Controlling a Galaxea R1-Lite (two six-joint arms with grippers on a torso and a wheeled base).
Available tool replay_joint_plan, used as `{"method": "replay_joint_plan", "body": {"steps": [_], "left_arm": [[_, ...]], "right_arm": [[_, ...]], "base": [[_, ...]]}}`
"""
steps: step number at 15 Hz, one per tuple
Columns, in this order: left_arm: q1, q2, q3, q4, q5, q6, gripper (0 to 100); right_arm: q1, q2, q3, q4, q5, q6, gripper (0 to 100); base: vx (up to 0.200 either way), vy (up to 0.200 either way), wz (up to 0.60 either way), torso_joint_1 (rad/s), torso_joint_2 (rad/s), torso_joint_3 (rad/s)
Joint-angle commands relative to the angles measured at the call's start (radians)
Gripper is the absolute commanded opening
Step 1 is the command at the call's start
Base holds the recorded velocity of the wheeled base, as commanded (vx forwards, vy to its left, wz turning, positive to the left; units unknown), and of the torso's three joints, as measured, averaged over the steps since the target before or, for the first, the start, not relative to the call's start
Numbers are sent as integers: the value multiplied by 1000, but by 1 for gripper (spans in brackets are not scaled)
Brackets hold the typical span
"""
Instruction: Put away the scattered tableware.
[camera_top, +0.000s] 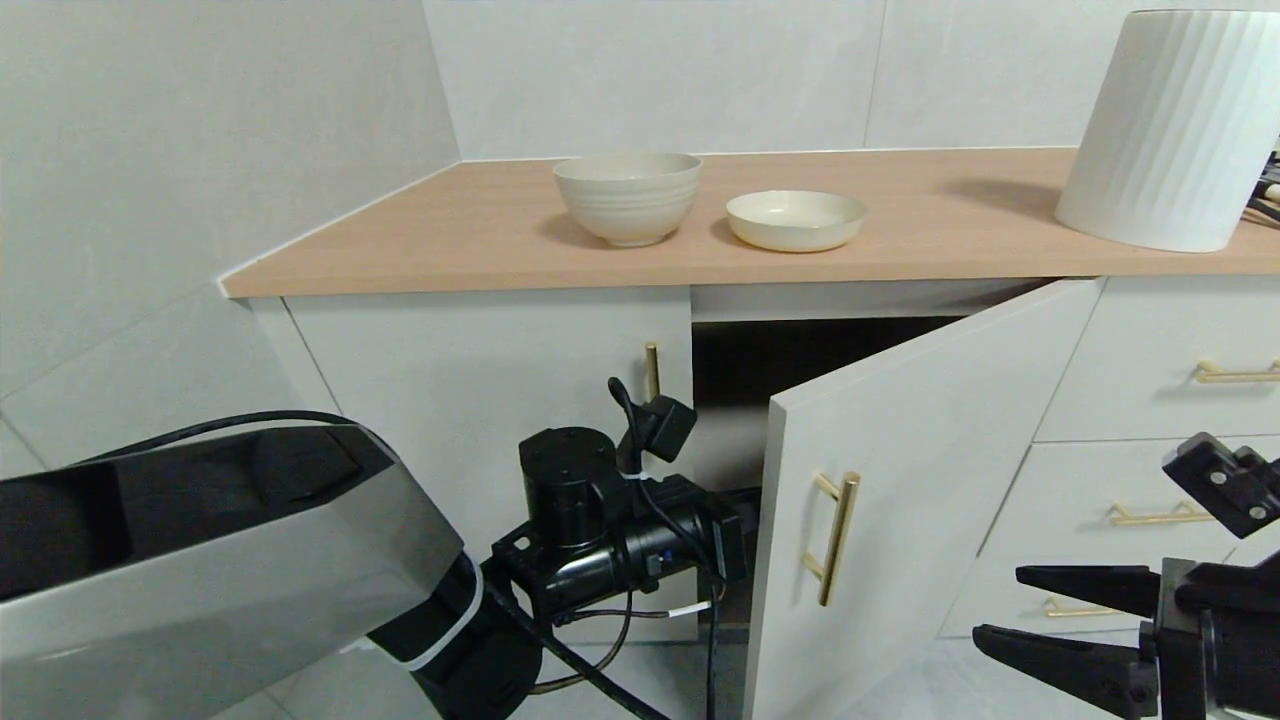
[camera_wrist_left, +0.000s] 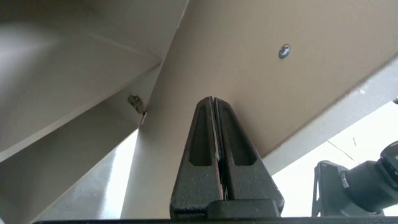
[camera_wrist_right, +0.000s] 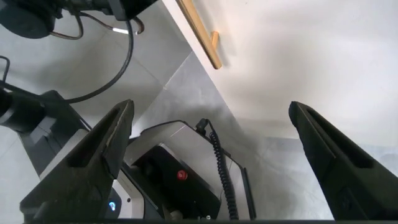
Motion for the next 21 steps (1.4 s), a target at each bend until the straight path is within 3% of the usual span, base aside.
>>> {"method": "replay_joint_plan", "body": {"steps": [1,4,11,14,18,21], "left_arm": [[-6,0,-11,14,-1,-1,0],[-21,17,-61,60,-1,-1,0],[-27,46,-214,208,1,-2,0],[-27,50,-272,262,39,-2,0],[-35,51,-289,265,41,-1,0],[-50,53,-320,322,53,-2,0]], "right_arm": [[0,-30,8,-1,0,0,100],[0,-68,11,3,0,0,100],[3,-93,10,19,2,0,100],[5,-93,10,19,2,0,100],[11,-108,8,19,5,0,100],[25,-119,3,19,7,2,100]], "base": [[-200,0,0,2,2,-2],[-200,0,0,7,5,2],[0,0,0,0,0,0],[-200,0,0,4,5,12],[0,0,0,0,0,0],[0,0,0,0,0,0]]}}
